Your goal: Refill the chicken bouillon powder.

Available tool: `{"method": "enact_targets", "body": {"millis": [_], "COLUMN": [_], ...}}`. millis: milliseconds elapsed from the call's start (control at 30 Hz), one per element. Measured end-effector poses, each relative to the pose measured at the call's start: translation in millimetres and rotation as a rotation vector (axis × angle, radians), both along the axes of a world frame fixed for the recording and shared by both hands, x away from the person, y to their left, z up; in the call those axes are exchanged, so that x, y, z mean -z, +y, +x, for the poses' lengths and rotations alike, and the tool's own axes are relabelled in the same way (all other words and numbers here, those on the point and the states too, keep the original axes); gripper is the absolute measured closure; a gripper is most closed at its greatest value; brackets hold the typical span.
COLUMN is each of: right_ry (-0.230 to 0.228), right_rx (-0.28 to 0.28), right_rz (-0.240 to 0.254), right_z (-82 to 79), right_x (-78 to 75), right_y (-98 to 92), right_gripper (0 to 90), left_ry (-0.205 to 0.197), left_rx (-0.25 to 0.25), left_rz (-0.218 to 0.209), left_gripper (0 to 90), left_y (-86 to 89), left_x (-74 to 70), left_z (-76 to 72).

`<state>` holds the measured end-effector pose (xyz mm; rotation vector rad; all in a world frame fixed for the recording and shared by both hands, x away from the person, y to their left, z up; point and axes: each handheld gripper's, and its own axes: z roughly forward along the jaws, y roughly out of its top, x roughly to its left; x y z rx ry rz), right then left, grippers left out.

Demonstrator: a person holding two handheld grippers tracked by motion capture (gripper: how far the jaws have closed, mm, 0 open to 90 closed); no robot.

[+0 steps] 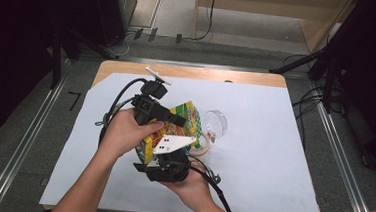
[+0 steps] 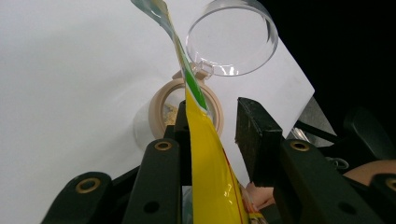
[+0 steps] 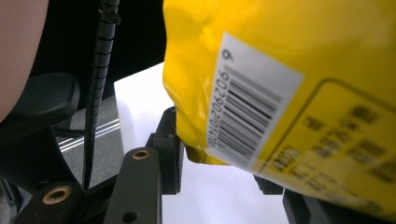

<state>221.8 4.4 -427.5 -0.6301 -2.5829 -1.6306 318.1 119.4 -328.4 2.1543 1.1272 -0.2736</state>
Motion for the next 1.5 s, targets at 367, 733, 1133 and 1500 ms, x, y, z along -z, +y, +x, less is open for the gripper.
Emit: {"method": "enact_targets", "body": {"millis": [367,733,1133,1500], "right_ry": [0.001,0.008,0.039,0.023], "right_rx": [-0.002,0.002,0.006,0.006], "right_rz": [0.001,0.001,0.015,0.006], "right_z": [-0.1,-1.5,-4.0,-5.5], "right_x": [-0.3,-2.7,-6.0,-5.0], "right_y": [-0.1,0.1,0.7,2.0], "right_gripper": [61.6,61.6,61.6,61.6], "left_ry": [-0.003,0.003,0.010,0.002], "left_rx": [0.001,0.003,0.002,0.005], "left_rz": [0.003,-0.008,-0.007,0.011], "left_gripper": [70.9,70.7,70.0,69.7], "left_y": [0.4,1.6,1.4,0.5], "left_x": [0.9,0.1,-0.2,-0.1], "left_z": [0.4,0.6,0.3,-0.5]}}
